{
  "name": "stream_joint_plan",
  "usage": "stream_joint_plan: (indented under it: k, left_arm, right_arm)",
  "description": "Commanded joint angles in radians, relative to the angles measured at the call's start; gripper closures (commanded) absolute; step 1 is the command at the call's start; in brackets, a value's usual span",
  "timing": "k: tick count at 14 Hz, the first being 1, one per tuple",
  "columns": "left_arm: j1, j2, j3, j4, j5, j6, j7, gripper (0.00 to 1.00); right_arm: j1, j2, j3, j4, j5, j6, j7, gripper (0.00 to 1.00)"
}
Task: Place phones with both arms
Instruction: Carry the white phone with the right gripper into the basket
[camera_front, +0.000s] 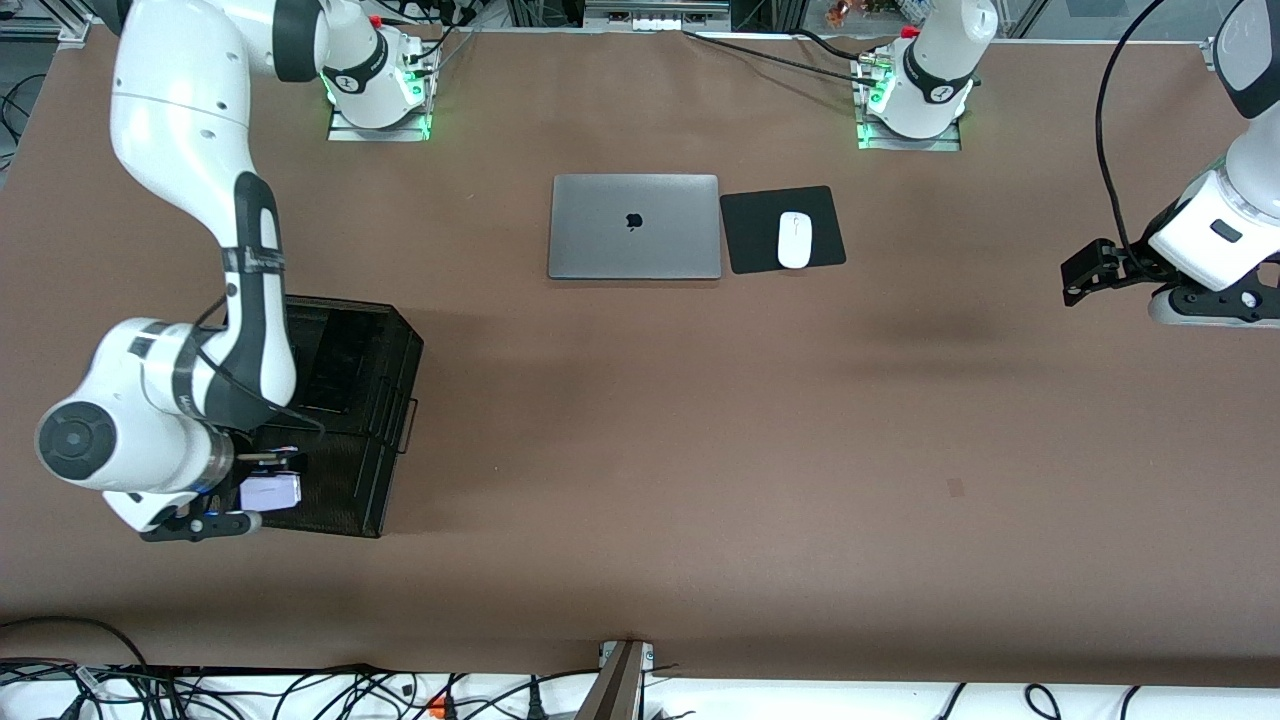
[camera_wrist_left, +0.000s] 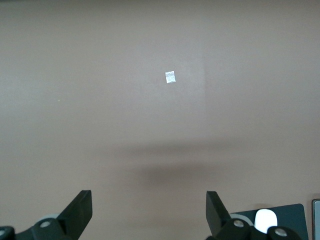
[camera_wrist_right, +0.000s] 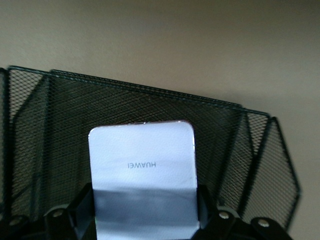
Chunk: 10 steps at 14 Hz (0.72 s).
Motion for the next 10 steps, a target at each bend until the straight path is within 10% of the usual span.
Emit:
stream_joint_plan:
  k: [1,3,10]
  left_arm:
    - [-0.002,-0.005,0.002,0.01,-0.012,-0.011,0.011,0.0]
    - [-0.003,-0.002,0.002,0.013,-0.012,-0.011,0.012,0.0]
    - [-0.005,0.001,0.002,0.018,-0.012,-0.011,0.011,0.0]
  right_arm:
    - [-0.009,-0.01,0.021,-0.039,0.026,0.045,0.004,0.71]
    - [-0.009,-0.01,0.022,-0.045,0.056,0.059,0.005,0.0]
    - [0.023,-0.172,-0.002,-0.042,-0.017,-0.159,0.011,0.0]
